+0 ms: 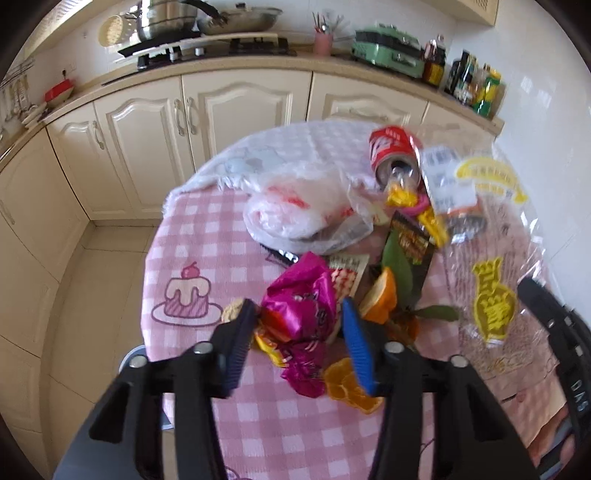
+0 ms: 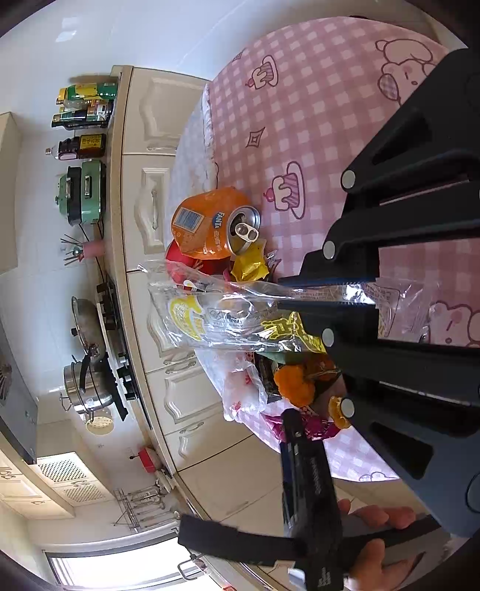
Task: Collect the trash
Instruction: 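Grasp the pink candy wrapper with the left tool while the right tool grasps the clear wrapper, then carry both wrappers over the blue bin and open both tools to drop them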
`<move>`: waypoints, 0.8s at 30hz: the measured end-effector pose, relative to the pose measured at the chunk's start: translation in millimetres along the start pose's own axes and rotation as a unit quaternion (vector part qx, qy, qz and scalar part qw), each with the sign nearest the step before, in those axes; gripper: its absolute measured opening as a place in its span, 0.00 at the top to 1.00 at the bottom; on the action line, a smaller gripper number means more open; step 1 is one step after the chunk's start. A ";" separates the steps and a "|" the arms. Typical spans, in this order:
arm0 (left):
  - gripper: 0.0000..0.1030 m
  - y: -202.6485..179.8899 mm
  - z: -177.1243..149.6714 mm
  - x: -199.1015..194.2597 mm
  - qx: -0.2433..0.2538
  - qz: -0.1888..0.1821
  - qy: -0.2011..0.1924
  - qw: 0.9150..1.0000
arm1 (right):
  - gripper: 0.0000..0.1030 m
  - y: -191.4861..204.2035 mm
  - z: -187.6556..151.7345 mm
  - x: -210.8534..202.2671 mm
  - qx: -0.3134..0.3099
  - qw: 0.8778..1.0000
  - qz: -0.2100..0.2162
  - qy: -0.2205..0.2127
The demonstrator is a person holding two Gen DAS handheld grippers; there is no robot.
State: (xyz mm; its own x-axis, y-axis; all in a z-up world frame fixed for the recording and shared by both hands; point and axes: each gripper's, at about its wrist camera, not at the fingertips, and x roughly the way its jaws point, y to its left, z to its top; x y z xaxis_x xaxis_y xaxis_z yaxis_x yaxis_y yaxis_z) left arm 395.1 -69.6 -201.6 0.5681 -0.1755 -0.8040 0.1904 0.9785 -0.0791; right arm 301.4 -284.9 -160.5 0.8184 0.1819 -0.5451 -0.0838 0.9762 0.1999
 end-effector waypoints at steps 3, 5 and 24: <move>0.62 5.1 -0.3 -0.8 -0.008 -0.002 -0.001 1.000 | 0.93 2.5 0.3 -2.0 -0.002 1.000 0.001 -0.005; 0.63 8.5 -1.2 -4.6 -0.015 -0.011 -0.003 1.000 | 0.93 4.3 0.7 -4.8 -0.004 1.000 0.001 -0.009; 0.63 95.0 -46.9 -118.6 -0.084 -0.039 -0.088 0.992 | 0.93 130.5 2.6 -29.2 -0.083 0.993 0.080 -0.019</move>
State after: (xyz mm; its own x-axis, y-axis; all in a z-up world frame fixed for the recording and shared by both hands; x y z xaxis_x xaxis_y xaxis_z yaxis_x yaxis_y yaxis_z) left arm 308.2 49.2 -141.4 0.6902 -0.2525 -0.6782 0.1109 0.9630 -0.2457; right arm 268.1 -163.1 -116.3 0.8074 0.3343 -0.4862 -0.3042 0.9419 0.1426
